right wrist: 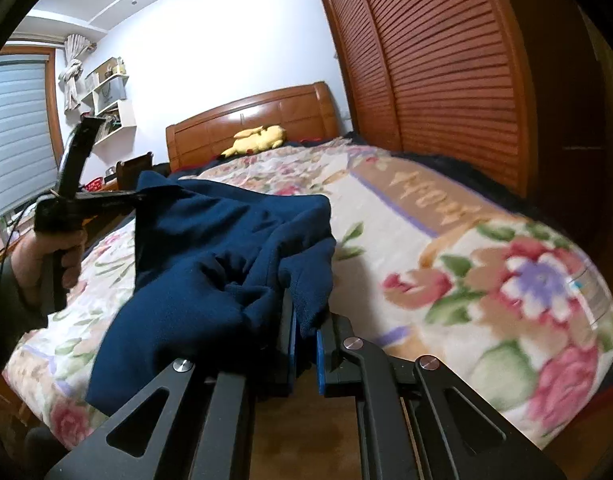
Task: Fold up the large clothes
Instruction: 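Lift the jacket bundle with both grippers and carry it toward the wardrobe, then lower the bundle onto the bed edge by the wardrobe and open both grippers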
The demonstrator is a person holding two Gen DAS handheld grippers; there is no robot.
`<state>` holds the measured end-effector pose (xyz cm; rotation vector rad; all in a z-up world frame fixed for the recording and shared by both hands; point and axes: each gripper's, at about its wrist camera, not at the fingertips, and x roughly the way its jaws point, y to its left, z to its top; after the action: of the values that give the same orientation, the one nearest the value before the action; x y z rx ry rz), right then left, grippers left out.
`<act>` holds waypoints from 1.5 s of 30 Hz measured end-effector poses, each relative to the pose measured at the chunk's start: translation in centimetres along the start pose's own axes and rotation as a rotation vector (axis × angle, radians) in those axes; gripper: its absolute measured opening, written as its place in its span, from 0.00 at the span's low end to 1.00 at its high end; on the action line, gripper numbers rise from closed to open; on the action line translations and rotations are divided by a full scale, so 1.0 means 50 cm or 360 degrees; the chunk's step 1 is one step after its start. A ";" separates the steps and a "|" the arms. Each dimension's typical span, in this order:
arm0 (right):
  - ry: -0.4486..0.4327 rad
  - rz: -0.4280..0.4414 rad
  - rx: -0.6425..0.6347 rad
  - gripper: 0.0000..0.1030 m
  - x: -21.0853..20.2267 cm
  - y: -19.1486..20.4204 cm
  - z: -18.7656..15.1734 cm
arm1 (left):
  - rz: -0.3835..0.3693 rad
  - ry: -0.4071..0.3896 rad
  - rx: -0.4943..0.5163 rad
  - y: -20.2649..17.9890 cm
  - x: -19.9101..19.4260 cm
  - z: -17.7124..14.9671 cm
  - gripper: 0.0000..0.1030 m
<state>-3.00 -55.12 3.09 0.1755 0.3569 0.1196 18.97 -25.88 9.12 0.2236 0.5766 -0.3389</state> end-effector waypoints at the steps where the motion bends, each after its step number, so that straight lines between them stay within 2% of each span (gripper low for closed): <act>1: -0.0015 -0.0012 -0.0009 0.07 -0.008 -0.005 0.007 | -0.0012 -0.0013 0.0001 -0.017 0.009 0.013 0.09; 5: -0.0025 -0.0134 -0.0116 0.07 -0.031 -0.036 0.036 | -0.0087 -0.0044 0.0010 -0.081 0.045 0.063 0.09; 8: 0.0002 -0.0243 -0.0190 0.07 -0.042 -0.069 0.057 | -0.0189 -0.0065 -0.0045 -0.131 0.076 0.107 0.09; 16: 0.0012 -0.0539 -0.0276 0.07 -0.123 -0.164 0.103 | -0.0459 -0.0115 -0.0076 -0.323 0.154 0.217 0.09; 20: 0.0049 -0.0686 -0.0272 0.07 -0.164 -0.203 0.099 | -0.0568 -0.0092 -0.0017 -0.423 0.180 0.233 0.09; 23: 0.0127 -0.0786 -0.0229 0.07 -0.166 -0.239 0.087 | -0.0559 -0.0076 0.0098 -0.487 0.196 0.222 0.12; 25: 0.0183 -0.0772 -0.0145 0.07 -0.159 -0.266 0.070 | -0.0551 -0.0041 0.0173 -0.512 0.203 0.205 0.13; 28: 0.0237 -0.0821 -0.0088 0.09 -0.150 -0.278 0.037 | -0.0559 0.0013 0.0196 -0.516 0.194 0.176 0.18; 29: 0.0235 -0.0835 -0.0086 0.11 -0.151 -0.273 0.035 | -0.0577 -0.0004 0.0205 -0.509 0.181 0.166 0.28; 30: 0.0225 -0.0839 -0.0070 0.18 -0.156 -0.270 0.036 | -0.0576 -0.0010 0.0202 -0.506 0.176 0.160 0.43; 31: 0.0218 -0.0853 -0.0046 0.22 -0.161 -0.266 0.041 | -0.0593 -0.0015 0.0178 -0.490 0.160 0.145 0.48; 33: 0.0191 -0.0921 -0.0032 0.36 -0.177 -0.265 0.048 | -0.0634 -0.0001 0.0159 -0.478 0.142 0.125 0.74; 34: 0.0165 -0.0937 -0.0036 0.37 -0.189 -0.256 0.055 | -0.0661 0.0007 0.0134 -0.463 0.128 0.106 0.80; 37: 0.0070 -0.0952 -0.0030 0.37 -0.245 -0.222 0.073 | -0.0667 0.0046 0.0079 -0.424 0.092 0.052 0.84; 39: 0.0004 -0.0938 -0.0031 0.37 -0.280 -0.193 0.089 | -0.0615 0.0064 0.0083 -0.400 0.070 0.016 0.84; 45: -0.0044 -0.0852 -0.0118 0.37 -0.318 -0.113 0.088 | -0.0531 0.0117 0.0069 -0.342 0.039 -0.057 0.90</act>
<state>-15.75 -63.65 11.42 0.0042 0.3609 -0.3969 12.71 -41.28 3.77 0.1816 0.6809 -0.6686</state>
